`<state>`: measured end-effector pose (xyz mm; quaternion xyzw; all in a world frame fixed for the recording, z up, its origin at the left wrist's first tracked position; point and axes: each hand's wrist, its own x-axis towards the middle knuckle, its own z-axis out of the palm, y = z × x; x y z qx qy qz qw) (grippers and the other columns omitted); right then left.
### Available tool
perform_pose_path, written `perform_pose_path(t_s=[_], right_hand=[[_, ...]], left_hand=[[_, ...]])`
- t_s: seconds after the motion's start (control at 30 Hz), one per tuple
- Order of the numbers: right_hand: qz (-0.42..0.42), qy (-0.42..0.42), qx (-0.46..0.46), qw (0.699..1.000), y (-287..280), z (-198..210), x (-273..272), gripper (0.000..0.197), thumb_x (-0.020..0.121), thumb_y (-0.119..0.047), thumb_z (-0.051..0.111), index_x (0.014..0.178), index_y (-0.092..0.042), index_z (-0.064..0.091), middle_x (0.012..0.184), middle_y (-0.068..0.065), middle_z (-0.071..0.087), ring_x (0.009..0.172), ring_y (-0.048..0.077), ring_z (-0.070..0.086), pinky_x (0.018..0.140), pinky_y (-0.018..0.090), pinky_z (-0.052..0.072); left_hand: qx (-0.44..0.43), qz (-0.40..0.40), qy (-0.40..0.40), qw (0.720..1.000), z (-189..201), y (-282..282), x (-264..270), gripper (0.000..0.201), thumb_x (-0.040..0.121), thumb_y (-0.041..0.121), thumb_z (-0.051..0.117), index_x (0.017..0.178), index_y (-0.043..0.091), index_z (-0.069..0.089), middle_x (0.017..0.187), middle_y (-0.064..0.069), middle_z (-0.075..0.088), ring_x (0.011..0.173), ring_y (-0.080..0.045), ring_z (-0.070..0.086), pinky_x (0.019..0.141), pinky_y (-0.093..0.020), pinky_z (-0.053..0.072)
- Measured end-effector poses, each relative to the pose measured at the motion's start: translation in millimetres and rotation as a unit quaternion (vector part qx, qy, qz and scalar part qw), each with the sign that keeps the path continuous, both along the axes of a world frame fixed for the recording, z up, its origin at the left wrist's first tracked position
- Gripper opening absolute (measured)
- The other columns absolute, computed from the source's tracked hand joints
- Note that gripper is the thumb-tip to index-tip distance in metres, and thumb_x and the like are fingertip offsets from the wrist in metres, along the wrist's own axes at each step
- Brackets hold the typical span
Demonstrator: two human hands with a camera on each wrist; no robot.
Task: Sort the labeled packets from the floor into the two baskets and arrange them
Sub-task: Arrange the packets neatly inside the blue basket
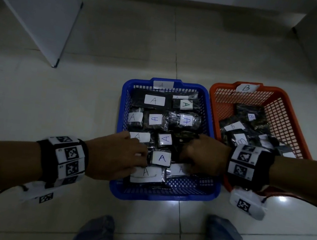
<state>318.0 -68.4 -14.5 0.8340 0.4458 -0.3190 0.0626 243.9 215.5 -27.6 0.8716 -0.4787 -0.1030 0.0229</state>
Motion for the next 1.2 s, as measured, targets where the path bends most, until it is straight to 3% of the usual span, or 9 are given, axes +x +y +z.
perform_pose_path(t_s=[0.13, 0.37, 0.53, 0.67, 0.77, 0.9, 0.97, 1.1, 1.2], right_hand=[[0.085, -0.098, -0.040, 0.991, 2.7, -8.8, -8.6, 0.046, 0.085, -0.054, 0.065, 0.123, -0.029, 0.063, 0.124, -0.004, 0.063, 0.119, 0.021, 0.055, 0.098, 0.042, 0.033], [0.075, -0.139, -0.060, 0.986, -5.7, -22.7, -7.6, 0.083, 0.072, -0.071, 0.067, 0.135, -0.019, 0.052, 0.131, 0.005, 0.062, 0.121, 0.027, 0.054, 0.104, 0.044, 0.027], [0.010, -0.068, -0.025, 0.997, -9.9, -11.6, -3.9, 0.062, 0.081, -0.066, 0.063, 0.130, -0.029, 0.055, 0.122, -0.003, 0.066, 0.113, 0.019, 0.060, 0.100, 0.038, 0.027], [0.001, -0.033, -0.045, 0.998, -8.5, -0.7, 3.0, 0.025, 0.091, -0.051, 0.056, 0.096, -0.029, 0.067, 0.097, -0.007, 0.070, 0.094, 0.017, 0.064, 0.094, 0.038, 0.026], [0.009, -0.051, -0.057, 0.997, -5.6, 7.3, 8.3, 0.023, 0.091, -0.046, 0.053, 0.083, -0.025, 0.062, 0.084, -0.008, 0.064, 0.083, 0.017, 0.062, 0.098, 0.042, 0.030], [0.024, -0.074, -0.055, 0.995, -5.0, 18.5, 16.1, 0.031, 0.090, -0.045, 0.052, 0.083, -0.019, 0.067, 0.078, -0.005, 0.067, 0.077, 0.016, 0.063, 0.103, 0.051, 0.034], [0.027, -0.050, -0.052, 0.997, -5.5, 26.0, 17.6, 0.031, 0.090, -0.042, 0.052, 0.082, -0.017, 0.067, 0.078, -0.003, 0.068, 0.077, 0.017, 0.063, 0.106, 0.048, 0.035], [-0.022, 0.009, 0.011, 1.000, -8.5, 55.3, 18.7, 0.026, 0.091, -0.042, 0.053, 0.080, -0.021, 0.064, 0.076, -0.008, 0.064, 0.069, 0.012, 0.062, 0.074, 0.038, 0.056], [-0.050, 0.101, 0.065, 0.992, -10.3, 64.8, 14.4, 0.022, 0.096, -0.037, 0.054, 0.102, -0.027, 0.073, 0.090, -0.010, 0.067, 0.078, 0.007, 0.064, 0.071, 0.033, 0.056]], left_hand=[[0.020, -0.036, -0.004, 0.999, -4.1, -7.6, 1.7, 0.041, 0.101, 0.045, 0.033, 0.138, 0.034, 0.048, 0.148, 0.004, 0.045, 0.120, -0.018, 0.053, 0.089, -0.039, 0.050], [0.046, -0.046, -0.039, 0.997, -10.2, -6.7, 3.4, 0.044, 0.093, 0.050, 0.053, 0.133, 0.031, 0.053, 0.138, 0.002, 0.054, 0.109, -0.019, 0.058, 0.083, -0.037, 0.050], [0.048, -0.047, -0.050, 0.996, -9.5, -7.6, 1.8, 0.050, 0.087, 0.052, 0.056, 0.130, 0.027, 0.059, 0.135, -0.001, 0.057, 0.109, -0.020, 0.059, 0.082, -0.039, 0.051], [0.050, -0.048, -0.043, 0.997, -10.8, -6.9, 1.0, 0.051, 0.085, 0.052, 0.060, 0.129, 0.026, 0.059, 0.135, -0.002, 0.056, 0.109, -0.020, 0.060, 0.081, -0.039, 0.051], [0.062, -0.043, -0.034, 0.997, -12.9, -6.0, -0.5, 0.052, 0.085, 0.052, 0.060, 0.129, 0.025, 0.059, 0.137, -0.003, 0.054, 0.110, -0.021, 0.060, 0.081, -0.040, 0.051], [0.063, -0.039, -0.022, 0.997, -13.0, -6.2, -0.5, 0.052, 0.085, 0.051, 0.060, 0.130, 0.025, 0.059, 0.138, -0.002, 0.053, 0.110, -0.020, 0.061, 0.081, -0.040, 0.050], [0.060, -0.040, -0.019, 0.997, -12.9, -5.3, 0.8, 0.053, 0.084, 0.052, 0.062, 0.130, 0.026, 0.059, 0.138, -0.001, 0.055, 0.109, -0.019, 0.062, 0.081, -0.039, 0.051], [0.066, -0.035, -0.010, 0.997, -12.5, -3.6, 3.5, 0.057, 0.082, 0.052, 0.064, 0.133, 0.028, 0.058, 0.138, 0.002, 0.055, 0.109, -0.018, 0.061, 0.082, -0.039, 0.050], [0.085, -0.023, 0.008, 0.996, -11.2, -5.2, 2.8, 0.058, 0.085, 0.052, 0.058, 0.137, 0.027, 0.054, 0.143, 0.002, 0.052, 0.114, -0.019, 0.058, 0.086, -0.041, 0.048]])
